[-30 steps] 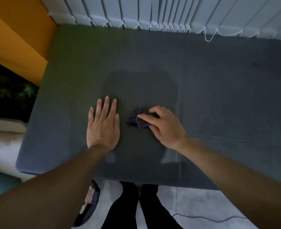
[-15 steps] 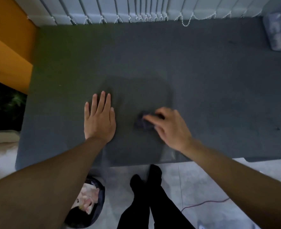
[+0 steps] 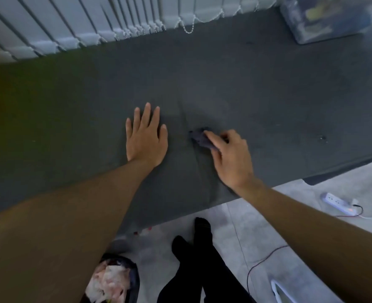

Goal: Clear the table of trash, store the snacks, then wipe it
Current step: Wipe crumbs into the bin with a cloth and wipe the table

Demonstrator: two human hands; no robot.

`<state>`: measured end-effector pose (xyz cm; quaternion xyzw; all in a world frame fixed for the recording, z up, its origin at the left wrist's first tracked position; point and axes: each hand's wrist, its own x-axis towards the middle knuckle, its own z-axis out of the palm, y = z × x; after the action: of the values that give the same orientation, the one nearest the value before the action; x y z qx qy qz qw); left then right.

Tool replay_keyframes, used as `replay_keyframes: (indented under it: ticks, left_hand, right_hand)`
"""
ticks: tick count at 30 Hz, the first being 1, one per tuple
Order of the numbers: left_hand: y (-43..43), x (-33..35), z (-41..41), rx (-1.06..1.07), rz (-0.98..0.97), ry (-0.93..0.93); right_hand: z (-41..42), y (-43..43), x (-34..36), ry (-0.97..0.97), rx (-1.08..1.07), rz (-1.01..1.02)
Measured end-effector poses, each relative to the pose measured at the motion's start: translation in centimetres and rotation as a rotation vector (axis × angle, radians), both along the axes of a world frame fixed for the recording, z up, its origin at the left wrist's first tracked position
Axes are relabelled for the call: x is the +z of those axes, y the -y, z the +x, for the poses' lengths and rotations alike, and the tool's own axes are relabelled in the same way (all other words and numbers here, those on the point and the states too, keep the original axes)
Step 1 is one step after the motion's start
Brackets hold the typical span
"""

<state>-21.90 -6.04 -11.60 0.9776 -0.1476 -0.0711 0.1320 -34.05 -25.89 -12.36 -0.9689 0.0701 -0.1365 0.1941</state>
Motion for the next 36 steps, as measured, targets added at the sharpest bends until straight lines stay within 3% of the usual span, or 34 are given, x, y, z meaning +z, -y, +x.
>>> replay_keyframes:
  ticks: [4, 7, 12, 14, 17, 19, 21, 24, 25, 28, 30, 33, 36]
  left_hand:
    - [3.0, -0.6, 1.3, -0.018, 0.032, -0.014]
    - [3.5, -1.5, 0.9, -0.024, 0.117, 0.026]
    - [3.3, -2.0, 1.0, -0.024, 0.157, 0.054]
    - [3.4, -1.9, 1.1, -0.023, 0.152, 0.061]
    - [3.3, -1.9, 1.1, -0.017, 0.171, 0.060]
    - [3.4, -1.9, 1.1, -0.011, 0.182, 0.065]
    - [3.4, -1.8, 1.2, -0.002, 0.184, 0.054]
    - [3.6, -1.7, 1.1, 0.019, 0.177, 0.046]
    - [3.7, -1.6, 1.1, 0.027, 0.167, 0.045]
    - [3.8, -1.6, 1.1, 0.054, 0.145, 0.035]
    - [3.8, -1.5, 1.1, 0.066, 0.158, 0.029]
    - [3.8, -1.3, 1.2, 0.053, 0.158, 0.015]
    - [3.8, -1.2, 1.3, 0.044, 0.151, -0.008]
  right_hand:
    - [-2.9, -2.5, -0.1, -0.040, 0.152, 0.049]
    - [-1.6, 0.1, 0.0, -0.036, 0.283, -0.041]
    - [3.5, 3.7, 0.0, -0.028, -0.243, 0.039]
    - [3.4, 2.5, -0.2, -0.031, -0.136, 0.034]
    - [2.3, 2.3, -0.3, -0.014, 0.267, -0.003]
    - [3.9, 4.2, -0.4, -0.020, 0.391, -0.076]
    - [7.2, 6.2, -0.9, -0.012, 0.257, -0.121]
    - [12.3, 7.5, -0.7, -0.028, -0.114, -0.022]
    - [13.1, 6.8, -0.5, -0.029, -0.094, -0.013]
    - [12.9, 4.8, -0.4, -0.009, 0.328, -0.022]
    - [14.0, 5.4, -0.6, -0.001, 0.490, -0.071]
    - [19.4, 6.7, -1.0, 0.019, 0.287, -0.129]
    - [24.0, 6.6, -0.7, -0.027, 0.083, -0.026]
